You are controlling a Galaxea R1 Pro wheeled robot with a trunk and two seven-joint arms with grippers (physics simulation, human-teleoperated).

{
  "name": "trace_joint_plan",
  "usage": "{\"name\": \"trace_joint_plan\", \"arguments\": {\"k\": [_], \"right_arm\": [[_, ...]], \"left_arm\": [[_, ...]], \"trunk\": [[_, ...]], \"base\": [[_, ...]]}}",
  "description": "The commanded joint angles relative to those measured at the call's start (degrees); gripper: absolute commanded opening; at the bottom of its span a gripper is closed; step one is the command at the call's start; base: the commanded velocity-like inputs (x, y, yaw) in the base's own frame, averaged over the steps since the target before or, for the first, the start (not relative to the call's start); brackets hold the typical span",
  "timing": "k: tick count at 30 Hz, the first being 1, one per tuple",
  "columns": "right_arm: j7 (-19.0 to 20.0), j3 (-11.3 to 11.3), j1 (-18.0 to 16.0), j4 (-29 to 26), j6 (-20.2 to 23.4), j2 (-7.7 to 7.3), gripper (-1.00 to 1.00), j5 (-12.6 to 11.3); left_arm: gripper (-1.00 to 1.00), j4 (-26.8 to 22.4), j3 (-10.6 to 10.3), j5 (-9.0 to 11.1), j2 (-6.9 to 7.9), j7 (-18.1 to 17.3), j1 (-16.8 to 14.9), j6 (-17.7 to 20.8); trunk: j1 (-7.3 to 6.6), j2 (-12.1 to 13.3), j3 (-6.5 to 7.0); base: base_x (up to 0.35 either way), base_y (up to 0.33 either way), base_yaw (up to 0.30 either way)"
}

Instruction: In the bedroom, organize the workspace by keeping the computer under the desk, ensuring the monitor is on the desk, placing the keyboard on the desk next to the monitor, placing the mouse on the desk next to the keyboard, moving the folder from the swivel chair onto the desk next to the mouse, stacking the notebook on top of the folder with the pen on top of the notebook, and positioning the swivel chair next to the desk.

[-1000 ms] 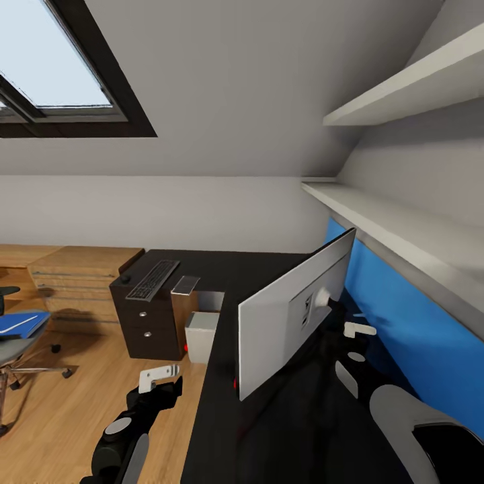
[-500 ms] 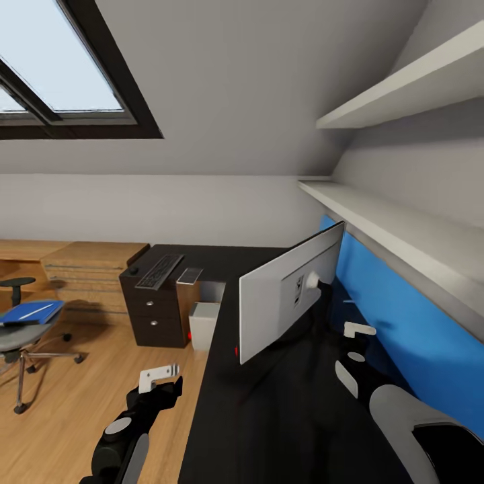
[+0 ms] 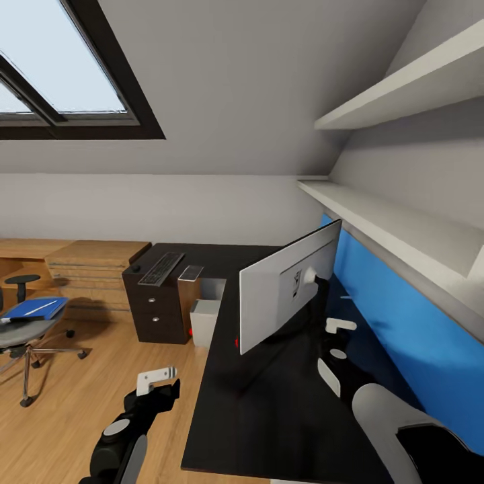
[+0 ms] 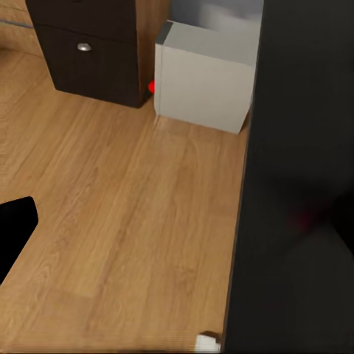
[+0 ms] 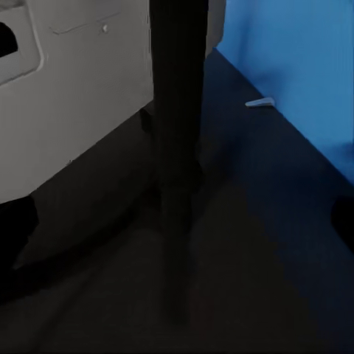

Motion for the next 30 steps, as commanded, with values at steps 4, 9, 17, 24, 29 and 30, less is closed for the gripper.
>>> {"name": "trace_joint_plan", "arguments": {"k": [4,9,17,24,29,30], "right_arm": [[-0.5,0.4,2.0,-4.4,-0.4,1.89,1.00,-0.2],[-1.8,0.5,9.9,-17.3,-0.3,2.74,1.00,0.1],[-8.7,2.6,20.7,-37.7,4.9,3.12,1.00,0.5],[-20.6,11.2,22.8,-45.0,16.7,3.88,1.00,0.6],[-25.7,20.1,23.1,-46.6,19.8,3.91,1.00,0.4],[-26.0,21.1,23.1,-46.7,19.9,3.89,1.00,0.4]], "left_arm": [[1.00,0.5,1.1,0.6,0.03,0.5,0.0,0.2],[1.00,0.8,1.9,0.6,0.04,0.5,0.0,0.2],[1.00,0.9,2.4,0.6,0.04,0.4,0.0,0.1],[1.00,0.9,2.5,0.5,0.04,0.4,0.0,0.1],[1.00,0.8,2.4,0.5,0.04,0.3,0.0,0.0],[1.00,0.8,2.4,0.5,0.04,0.2,0.0,0.0]], "trunk": [[0.01,-0.1,-0.09],[0.01,-0.1,-0.09],[0.01,-0.1,-0.09],[0.01,-0.1,-0.09],[0.01,-0.1,-0.09],[0.01,-0.1,-0.09]], "base": [[-0.004,0.000,0.000],[-0.001,0.000,0.000],[-0.003,0.003,0.000],[-0.151,0.166,0.000],[-0.077,0.296,0.000],[-0.011,0.326,0.000]]}}
